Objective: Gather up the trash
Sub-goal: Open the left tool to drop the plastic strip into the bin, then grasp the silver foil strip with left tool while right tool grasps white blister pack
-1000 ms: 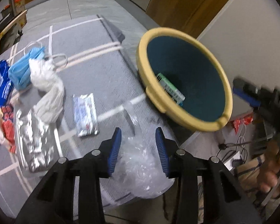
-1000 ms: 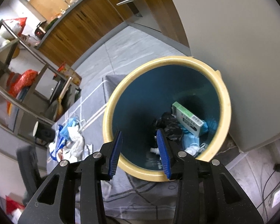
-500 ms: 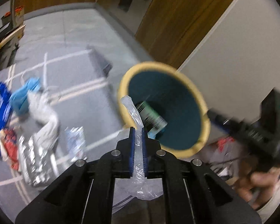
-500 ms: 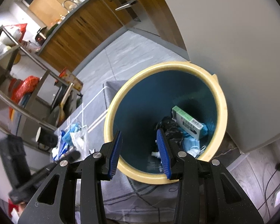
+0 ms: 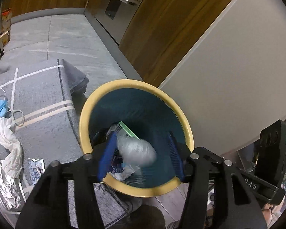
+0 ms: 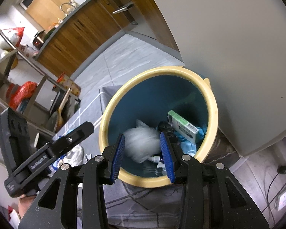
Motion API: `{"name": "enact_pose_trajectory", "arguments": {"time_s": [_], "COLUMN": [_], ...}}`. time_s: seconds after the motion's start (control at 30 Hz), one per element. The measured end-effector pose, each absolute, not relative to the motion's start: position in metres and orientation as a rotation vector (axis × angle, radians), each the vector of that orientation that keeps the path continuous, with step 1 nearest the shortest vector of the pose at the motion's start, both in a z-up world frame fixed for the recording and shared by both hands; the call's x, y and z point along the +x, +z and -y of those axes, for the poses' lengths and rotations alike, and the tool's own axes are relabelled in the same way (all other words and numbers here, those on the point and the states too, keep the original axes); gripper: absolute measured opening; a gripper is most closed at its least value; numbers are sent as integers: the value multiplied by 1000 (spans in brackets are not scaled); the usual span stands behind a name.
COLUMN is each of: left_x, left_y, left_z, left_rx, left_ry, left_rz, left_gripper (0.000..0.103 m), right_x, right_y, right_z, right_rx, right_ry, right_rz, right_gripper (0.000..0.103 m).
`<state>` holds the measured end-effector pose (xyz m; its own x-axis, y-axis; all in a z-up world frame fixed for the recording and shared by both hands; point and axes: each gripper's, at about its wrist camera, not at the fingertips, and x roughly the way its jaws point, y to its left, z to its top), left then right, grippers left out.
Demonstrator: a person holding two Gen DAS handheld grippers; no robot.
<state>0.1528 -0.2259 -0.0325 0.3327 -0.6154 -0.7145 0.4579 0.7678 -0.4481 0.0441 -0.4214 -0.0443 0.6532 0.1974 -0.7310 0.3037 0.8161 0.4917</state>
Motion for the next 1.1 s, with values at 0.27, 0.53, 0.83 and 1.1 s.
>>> {"name": "enact_pose_trajectory", "arguments": {"time_s": [0.27, 0.53, 0.83, 1.1], "left_x": [149, 138, 125, 119], "left_y": [-30, -25, -43, -69], "left_z": [192, 119, 23, -2], "left_rx": [-168, -152, -210, -253], "left_ry": [-635, -467, -282, -229], "left_rz": [-1013, -988, -1035, -1128], "left_gripper": [54, 58, 59, 59], "right_x": [55, 77, 104, 122], "right_y": [-42, -45, -52, -70], "right_z": [397, 346, 276, 223], "right_rx": [592, 531, 432, 291], "right_ry": [-15, 80, 197, 251], "right_rz": [-884, -927, -986, -1059], "right_gripper": [40, 41, 50, 50]}}
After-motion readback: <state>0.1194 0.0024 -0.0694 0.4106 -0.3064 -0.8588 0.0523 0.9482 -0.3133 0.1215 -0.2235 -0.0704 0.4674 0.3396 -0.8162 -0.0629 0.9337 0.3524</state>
